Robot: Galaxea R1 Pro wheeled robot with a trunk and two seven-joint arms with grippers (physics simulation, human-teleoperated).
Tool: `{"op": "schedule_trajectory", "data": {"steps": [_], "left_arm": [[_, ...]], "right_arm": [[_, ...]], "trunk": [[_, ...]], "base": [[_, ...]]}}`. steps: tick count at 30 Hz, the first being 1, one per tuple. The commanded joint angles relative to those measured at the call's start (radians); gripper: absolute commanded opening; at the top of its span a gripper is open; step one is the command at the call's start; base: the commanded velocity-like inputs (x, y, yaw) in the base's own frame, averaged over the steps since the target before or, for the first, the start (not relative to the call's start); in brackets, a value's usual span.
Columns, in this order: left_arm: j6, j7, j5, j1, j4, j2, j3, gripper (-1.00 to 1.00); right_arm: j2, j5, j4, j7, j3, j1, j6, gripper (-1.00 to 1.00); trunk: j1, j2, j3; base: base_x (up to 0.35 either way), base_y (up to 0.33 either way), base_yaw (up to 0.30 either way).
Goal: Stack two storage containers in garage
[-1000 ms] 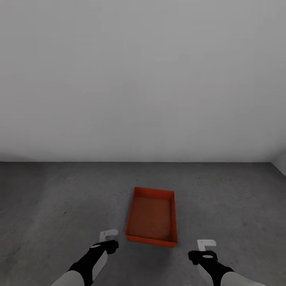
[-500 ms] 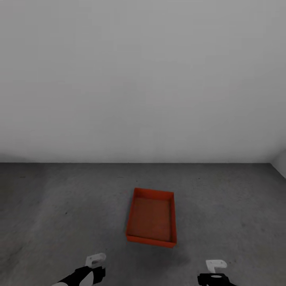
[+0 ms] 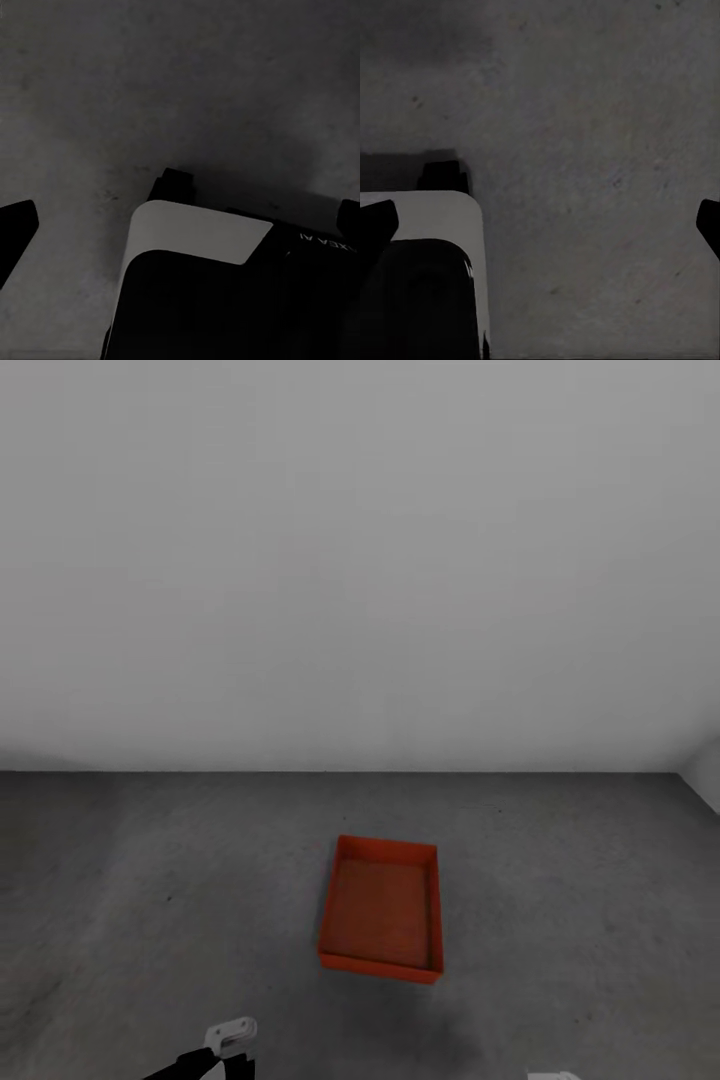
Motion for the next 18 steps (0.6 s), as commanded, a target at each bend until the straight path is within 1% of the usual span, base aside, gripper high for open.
{"op": "schedule_trajectory", "data": {"steps": [1, 4, 6, 18], "left_arm": [[0.003, 0.004, 0.006, -0.001, 0.000, 0.001, 0.001, 1.00], [0.002, 0.004, 0.006, 0.001, 0.000, 0.002, 0.001, 1.00], [0.002, 0.004, 0.006, 0.002, 0.000, 0.003, 0.001, 1.00], [0.004, 0.007, 0.007, 0.004, 0.000, 0.007, 0.001, 1.00]], "right_arm": [[0.001, -0.009, 0.002, -0.001, 0.009, 0.017, -0.012, 1.00], [0.001, -0.009, 0.002, -0.001, 0.008, 0.048, -0.038, 1.00], [0.002, -0.009, 0.002, -0.001, 0.008, 0.057, -0.048, 1.00], [0.005, -0.009, 0.002, -0.003, 0.008, 0.064, -0.053, 1.00]], "trunk": [[-0.004, 0.007, 0.003], [-0.015, 0.028, 0.012], [-0.023, 0.042, 0.018], [-0.023, 0.042, 0.018]], "base": [[0.000, 0.000, 0.000], [0.000, 0.000, 0.000], [0.000, 0.000, 0.000], [0.000, 0.000, 0.000]]}}
